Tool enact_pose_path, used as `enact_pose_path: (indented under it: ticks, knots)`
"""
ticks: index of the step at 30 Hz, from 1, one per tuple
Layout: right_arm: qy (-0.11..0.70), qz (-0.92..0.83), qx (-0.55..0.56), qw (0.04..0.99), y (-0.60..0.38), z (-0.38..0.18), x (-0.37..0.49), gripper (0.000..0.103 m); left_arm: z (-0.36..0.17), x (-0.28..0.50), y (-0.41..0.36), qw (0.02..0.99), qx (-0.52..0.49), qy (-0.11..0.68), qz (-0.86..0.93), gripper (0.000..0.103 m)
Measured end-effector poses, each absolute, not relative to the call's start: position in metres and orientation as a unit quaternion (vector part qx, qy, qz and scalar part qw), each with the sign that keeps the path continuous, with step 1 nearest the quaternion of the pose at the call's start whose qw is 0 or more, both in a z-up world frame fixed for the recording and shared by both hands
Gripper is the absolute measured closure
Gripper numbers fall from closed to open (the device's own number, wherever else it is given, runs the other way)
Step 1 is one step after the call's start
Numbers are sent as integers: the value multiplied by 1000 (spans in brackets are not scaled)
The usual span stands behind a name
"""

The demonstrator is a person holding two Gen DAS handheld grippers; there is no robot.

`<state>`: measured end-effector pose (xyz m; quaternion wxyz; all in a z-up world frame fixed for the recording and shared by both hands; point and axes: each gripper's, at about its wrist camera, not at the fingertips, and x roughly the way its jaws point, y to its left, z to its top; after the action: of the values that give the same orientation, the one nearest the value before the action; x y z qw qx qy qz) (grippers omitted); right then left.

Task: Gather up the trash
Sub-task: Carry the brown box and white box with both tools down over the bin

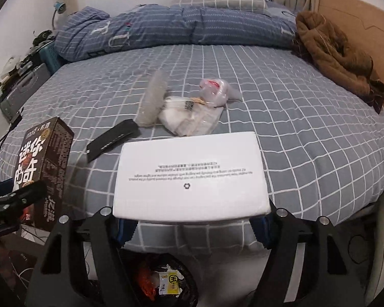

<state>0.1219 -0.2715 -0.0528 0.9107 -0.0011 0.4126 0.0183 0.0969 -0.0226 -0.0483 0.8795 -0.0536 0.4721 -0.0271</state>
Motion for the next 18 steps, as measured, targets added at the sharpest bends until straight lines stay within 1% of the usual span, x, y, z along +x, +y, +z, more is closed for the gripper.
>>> enact_pose_path:
  ticks: [9,18]
  knots:
    - [408,31,-6,913,-255,-44,91,34,-43,73,-15,883,-52,465,-27,8]
    - [409,46,-16,911,-234,-46,67,34,-42,69,-15,883,-53,466,-25,9]
